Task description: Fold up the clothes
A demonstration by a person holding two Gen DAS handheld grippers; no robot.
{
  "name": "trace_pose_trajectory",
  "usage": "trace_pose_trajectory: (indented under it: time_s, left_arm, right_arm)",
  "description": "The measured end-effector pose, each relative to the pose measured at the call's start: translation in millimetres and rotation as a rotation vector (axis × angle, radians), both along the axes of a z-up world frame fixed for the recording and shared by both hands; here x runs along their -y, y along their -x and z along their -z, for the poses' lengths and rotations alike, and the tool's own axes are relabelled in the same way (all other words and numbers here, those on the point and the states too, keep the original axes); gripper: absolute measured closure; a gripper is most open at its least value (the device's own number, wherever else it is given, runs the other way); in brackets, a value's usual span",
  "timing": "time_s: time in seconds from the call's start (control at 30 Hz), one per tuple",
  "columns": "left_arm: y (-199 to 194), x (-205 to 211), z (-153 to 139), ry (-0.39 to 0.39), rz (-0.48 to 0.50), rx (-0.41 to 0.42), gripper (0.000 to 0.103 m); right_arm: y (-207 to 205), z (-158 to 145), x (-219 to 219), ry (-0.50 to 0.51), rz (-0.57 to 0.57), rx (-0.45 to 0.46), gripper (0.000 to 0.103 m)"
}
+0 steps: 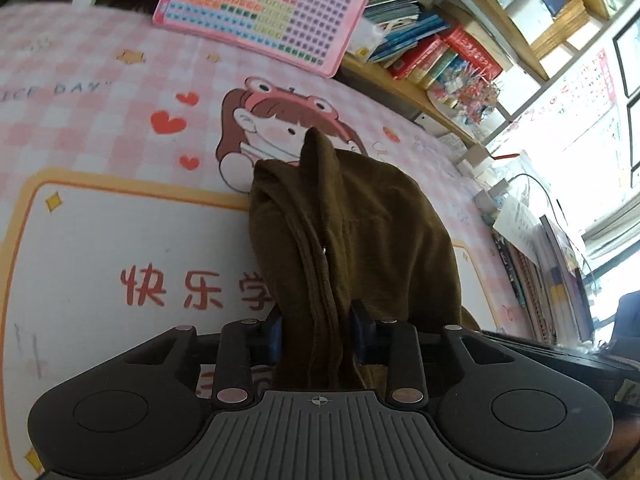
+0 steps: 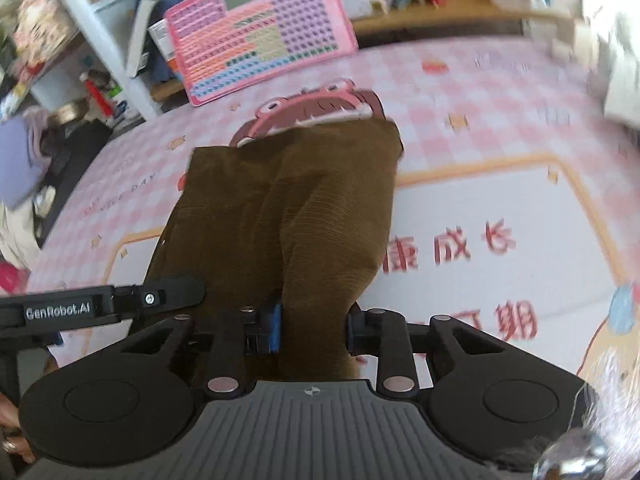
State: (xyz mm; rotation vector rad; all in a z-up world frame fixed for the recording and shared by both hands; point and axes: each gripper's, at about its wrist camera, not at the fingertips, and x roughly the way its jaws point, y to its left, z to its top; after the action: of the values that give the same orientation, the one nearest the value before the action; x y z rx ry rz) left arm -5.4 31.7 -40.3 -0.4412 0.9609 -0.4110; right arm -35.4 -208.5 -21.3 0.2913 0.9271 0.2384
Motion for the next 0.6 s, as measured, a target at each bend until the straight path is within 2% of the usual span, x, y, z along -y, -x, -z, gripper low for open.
trace_pose_trajectory:
  time_s: [0.13, 0.2, 0.33, 0.37, 0.4, 0.5, 0.6]
  left_arm:
    - [-3, -2, 6, 0.000, 0.005, -0.025, 0.058]
    - [-4, -4, 11, 0.014, -0.003, -0.041, 0.052]
    - [-7, -8, 19, 0.066, -0.023, -0.055, 0.050]
    - [-7, -7, 19, 0.068, -0.022, -0.049, 0.052]
    - [-5, -6, 17, 0.063, -0.019, -0.040, 0.058]
    - [-2, -4, 11, 0.049, -0.009, -0.012, 0.068]
    - [2, -1, 5, 0.035, 0.001, 0.016, 0.072]
  right_arm:
    - [-2, 7, 10, -0.049, 0.053, -0.045, 0.055]
    - [-3, 12, 16, -0.095, 0.077, -0.070, 0.054]
    - [-6, 19, 21, -0.161, 0.096, -0.102, 0.053]
    - [-6, 19, 20, -0.164, 0.094, -0.102, 0.053]
    - [-7, 19, 18, -0.158, 0.086, -0.101, 0.059]
    - [-7, 16, 11, -0.127, 0.060, -0.075, 0.070]
    - [-3, 7, 3, -0.077, 0.031, -0.025, 0.075]
